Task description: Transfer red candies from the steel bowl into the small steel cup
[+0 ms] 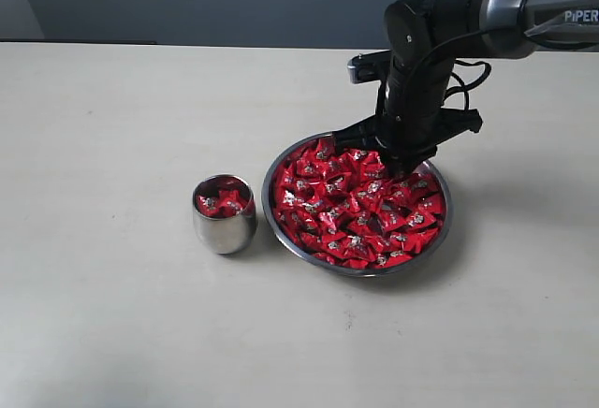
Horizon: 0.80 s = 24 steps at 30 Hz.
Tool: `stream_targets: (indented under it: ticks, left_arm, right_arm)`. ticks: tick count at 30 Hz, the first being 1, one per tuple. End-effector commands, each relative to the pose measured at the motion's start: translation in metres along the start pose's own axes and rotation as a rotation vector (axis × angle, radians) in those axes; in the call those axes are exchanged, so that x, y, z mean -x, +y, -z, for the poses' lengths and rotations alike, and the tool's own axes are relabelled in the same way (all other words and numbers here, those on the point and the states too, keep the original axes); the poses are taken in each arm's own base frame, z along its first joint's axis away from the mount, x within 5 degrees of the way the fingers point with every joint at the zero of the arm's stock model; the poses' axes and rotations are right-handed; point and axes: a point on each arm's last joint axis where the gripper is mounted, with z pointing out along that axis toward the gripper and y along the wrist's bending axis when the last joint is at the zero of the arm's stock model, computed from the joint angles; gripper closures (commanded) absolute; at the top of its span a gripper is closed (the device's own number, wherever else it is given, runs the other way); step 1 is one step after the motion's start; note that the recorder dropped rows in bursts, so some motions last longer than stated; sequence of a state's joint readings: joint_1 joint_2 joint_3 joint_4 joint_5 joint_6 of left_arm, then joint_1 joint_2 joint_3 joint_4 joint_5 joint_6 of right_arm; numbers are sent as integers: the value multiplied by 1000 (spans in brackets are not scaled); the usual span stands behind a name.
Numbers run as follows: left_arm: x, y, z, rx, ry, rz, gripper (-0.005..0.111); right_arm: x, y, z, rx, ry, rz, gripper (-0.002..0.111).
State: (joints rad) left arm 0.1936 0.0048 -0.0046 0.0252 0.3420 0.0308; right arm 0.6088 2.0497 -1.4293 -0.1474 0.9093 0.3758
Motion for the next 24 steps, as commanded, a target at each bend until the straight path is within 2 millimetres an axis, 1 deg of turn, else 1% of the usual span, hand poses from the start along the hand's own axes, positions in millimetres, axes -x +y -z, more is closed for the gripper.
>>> stream_targets:
  ticks: [1,7,24]
  left_arm:
    - [-1,0,0,-5,-8,-2,106]
    - [-1,0,0,-5,-8,-2,106]
    - [-1,0,0,-5,-8,-2,106]
  right_arm:
    - [1,0,-1,5,-2,20,109]
    - [-2,6,-12,48,41,33,109]
    - [-3,9,-13,77,58,89,108]
